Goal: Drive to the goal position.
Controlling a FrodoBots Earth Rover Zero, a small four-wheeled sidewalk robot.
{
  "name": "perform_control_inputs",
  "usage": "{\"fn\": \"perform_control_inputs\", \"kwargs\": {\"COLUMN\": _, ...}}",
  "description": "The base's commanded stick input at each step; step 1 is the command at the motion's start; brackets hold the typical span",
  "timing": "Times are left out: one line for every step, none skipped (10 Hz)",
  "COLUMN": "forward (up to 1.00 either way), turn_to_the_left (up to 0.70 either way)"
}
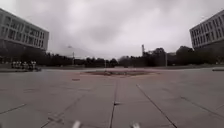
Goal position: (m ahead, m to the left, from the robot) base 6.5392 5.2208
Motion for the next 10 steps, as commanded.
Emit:
{"fn": "perform_control_inputs", "kwargs": {"forward": 0.7, "turn_to_the_left": 0.0}}
{"fn": "perform_control_inputs", "kwargs": {"forward": 0.7, "turn_to_the_left": 0.0}}
{"fn": "perform_control_inputs", "kwargs": {"forward": 0.7, "turn_to_the_left": 0.0}}
{"fn": "perform_control_inputs", "kwargs": {"forward": 0.7, "turn_to_the_left": -0.09}}
{"fn": "perform_control_inputs", "kwargs": {"forward": 0.7, "turn_to_the_left": -0.31}}
{"fn": "perform_control_inputs", "kwargs": {"forward": 0.7, "turn_to_the_left": -0.19}}
{"fn": "perform_control_inputs", "kwargs": {"forward": 0.7, "turn_to_the_left": -0.02}}
{"fn": "perform_control_inputs", "kwargs": {"forward": 0.7, "turn_to_the_left": -0.01}}
{"fn": "perform_control_inputs", "kwargs": {"forward": 0.7, "turn_to_the_left": 0.0}}
{"fn": "perform_control_inputs", "kwargs": {"forward": 0.7, "turn_to_the_left": 0.0}}
